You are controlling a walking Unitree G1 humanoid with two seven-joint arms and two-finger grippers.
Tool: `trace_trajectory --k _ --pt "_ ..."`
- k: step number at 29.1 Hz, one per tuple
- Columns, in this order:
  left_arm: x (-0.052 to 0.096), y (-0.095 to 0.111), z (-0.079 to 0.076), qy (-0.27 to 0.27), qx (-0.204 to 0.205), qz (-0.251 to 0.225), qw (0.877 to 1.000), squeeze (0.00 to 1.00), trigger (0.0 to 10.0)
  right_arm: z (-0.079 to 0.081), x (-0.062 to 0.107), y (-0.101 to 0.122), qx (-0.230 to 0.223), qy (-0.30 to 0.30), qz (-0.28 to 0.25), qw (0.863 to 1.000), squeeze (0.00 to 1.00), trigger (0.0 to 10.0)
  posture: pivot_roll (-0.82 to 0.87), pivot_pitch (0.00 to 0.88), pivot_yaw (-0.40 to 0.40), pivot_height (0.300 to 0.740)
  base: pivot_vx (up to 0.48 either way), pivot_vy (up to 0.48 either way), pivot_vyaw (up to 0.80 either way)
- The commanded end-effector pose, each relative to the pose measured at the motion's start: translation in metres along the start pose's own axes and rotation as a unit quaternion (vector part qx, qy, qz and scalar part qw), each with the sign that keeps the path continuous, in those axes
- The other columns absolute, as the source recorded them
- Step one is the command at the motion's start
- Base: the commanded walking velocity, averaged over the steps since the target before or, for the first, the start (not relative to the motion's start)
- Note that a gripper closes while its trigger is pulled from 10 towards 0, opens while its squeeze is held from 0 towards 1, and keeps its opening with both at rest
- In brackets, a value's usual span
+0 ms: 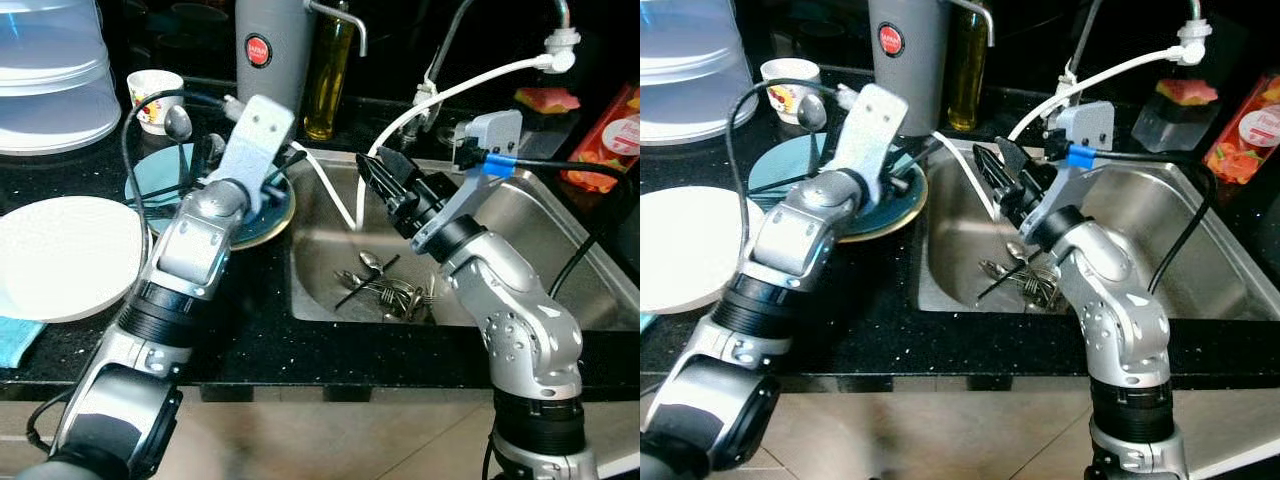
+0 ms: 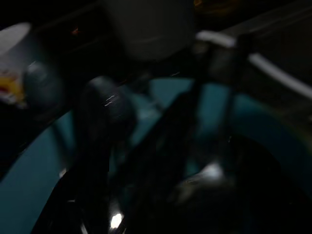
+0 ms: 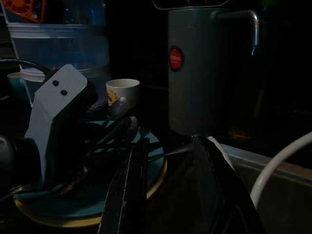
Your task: Kitchen organization
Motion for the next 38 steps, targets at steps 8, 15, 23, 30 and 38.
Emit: trace_trajectory --k 8,15,23,30,38 --pt "-0.001 0.003 -0.01 -0.044 0.036 0.016 0.998 0.0 8.7 -0.006 0.001 -0.001 0.001 -0.014 0.0 1.0 0.0 10.0 0.21 0.03 -0.113 0.74 0.0 0.0 0.0" --pt "-0.001 0.004 -0.021 -0.092 0.047 0.024 0.994 0.0 8.1 -0.005 0.001 -0.001 -0.001 -0.014 0.001 1.0 0.0 10.0 0.21 0.033 -0.115 0.74 0.0 0.0 0.0" --pt "-0.006 -0.009 -0.023 -0.114 0.062 0.06 0.99 0.0 2.0 -0.005 0.0 -0.001 -0.003 -0.015 0.0 1.0 0.0 10.0 0.2 0.04 -0.112 0.74 0.0 0.0 0.0" --pt "-0.01 -0.02 -0.022 -0.131 0.084 0.083 0.984 0.0 0.0 -0.005 0.001 -0.001 -0.004 -0.016 0.0 1.0 0.0 10.0 0.21 0.041 -0.112 0.74 0.0 0.0 0.0" --pt "-0.008 -0.01 -0.019 -0.124 0.082 0.055 0.987 0.0 0.0 -0.005 0.001 -0.001 -0.005 -0.017 0.0 1.0 0.0 10.0 0.21 0.043 -0.116 0.74 0.0 0.0 0.0"
Point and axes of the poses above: a point about 5 cm out from each wrist's last joint towards the gripper, its own x axis pointing back from the gripper into the wrist, its own y axis along the axis of the wrist's last joint, z = x × y, the point moved 2 cm from there along -x, pointing out of the wrist towards the gripper, and after that the axes turned 11 degrees about x, right-handed, at the moved point
